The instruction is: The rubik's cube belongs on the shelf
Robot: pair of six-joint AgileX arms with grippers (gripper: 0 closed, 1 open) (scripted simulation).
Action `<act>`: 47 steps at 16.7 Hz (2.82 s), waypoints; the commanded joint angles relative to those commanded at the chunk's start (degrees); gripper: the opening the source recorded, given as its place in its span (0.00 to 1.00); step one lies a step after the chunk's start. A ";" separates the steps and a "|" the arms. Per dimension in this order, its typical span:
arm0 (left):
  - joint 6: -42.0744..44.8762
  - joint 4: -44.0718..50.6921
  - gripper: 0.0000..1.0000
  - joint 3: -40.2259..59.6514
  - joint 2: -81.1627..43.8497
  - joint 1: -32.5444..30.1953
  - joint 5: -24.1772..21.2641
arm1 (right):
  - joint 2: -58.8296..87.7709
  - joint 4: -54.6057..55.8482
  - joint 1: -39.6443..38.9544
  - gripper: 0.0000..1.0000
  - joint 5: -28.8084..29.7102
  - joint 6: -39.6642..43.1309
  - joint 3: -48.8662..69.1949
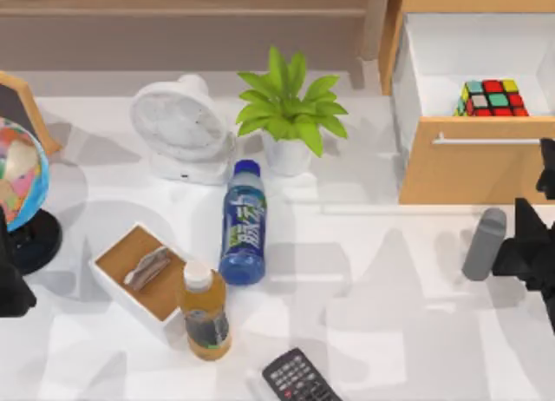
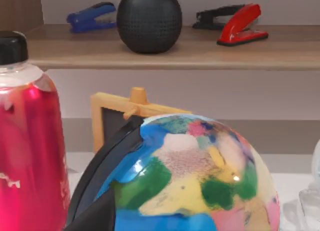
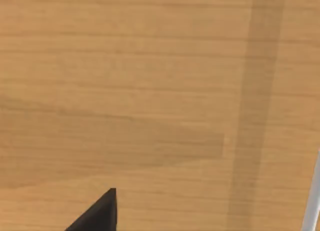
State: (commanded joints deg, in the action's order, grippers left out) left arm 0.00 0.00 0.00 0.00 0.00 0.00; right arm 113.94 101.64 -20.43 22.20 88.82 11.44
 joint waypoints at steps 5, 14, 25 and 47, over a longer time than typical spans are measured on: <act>0.00 0.00 1.00 0.00 0.00 0.00 0.00 | 0.88 -3.79 -2.34 1.00 -2.02 -2.72 1.45; 0.00 0.00 1.00 0.00 0.00 0.00 0.00 | -12.32 -41.14 -12.98 1.00 -15.57 -31.42 27.15; 0.00 0.00 1.00 0.00 0.00 0.00 0.00 | -11.32 -121.46 -0.03 1.00 -21.54 -72.92 85.70; 0.00 0.00 1.00 0.00 0.00 0.00 0.00 | 25.11 -186.24 12.97 1.00 -21.31 -94.21 127.65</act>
State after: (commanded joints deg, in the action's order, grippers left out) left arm 0.00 0.00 0.00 0.00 0.00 0.00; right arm 139.05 -84.60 -7.46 0.88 -5.39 139.09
